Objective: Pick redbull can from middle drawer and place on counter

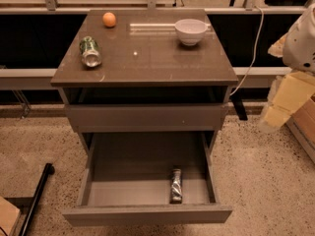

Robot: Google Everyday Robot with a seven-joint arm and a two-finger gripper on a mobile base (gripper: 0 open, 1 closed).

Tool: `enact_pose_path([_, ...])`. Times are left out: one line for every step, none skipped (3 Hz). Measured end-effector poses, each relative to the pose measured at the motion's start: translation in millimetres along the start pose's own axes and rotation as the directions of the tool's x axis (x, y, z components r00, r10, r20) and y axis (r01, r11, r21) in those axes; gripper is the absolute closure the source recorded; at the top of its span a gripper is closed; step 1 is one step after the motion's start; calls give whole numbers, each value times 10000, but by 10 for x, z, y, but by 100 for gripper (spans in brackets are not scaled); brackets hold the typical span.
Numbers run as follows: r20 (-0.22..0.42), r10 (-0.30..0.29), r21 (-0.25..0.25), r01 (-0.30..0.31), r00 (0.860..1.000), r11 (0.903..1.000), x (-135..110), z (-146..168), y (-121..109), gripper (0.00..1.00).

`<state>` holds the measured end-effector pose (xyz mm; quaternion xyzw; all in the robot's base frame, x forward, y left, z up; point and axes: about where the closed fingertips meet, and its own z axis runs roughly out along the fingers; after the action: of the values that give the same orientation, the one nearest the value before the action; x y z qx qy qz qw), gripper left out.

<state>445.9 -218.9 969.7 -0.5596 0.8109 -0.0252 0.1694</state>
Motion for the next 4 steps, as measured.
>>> enact_pose_path([11,2165,-4,-2165,9763,9763,96,491,-245,0])
enact_pose_path([-438,4205,200,-4200,9062,9073,189,1171,-558,0])
enact_pose_path([-880,5728,497,-5707,8150,8196,279,1622,-756,0])
enact_pose_path([-833,6340,542,-6318,7688,7732,275,1606,-739,0])
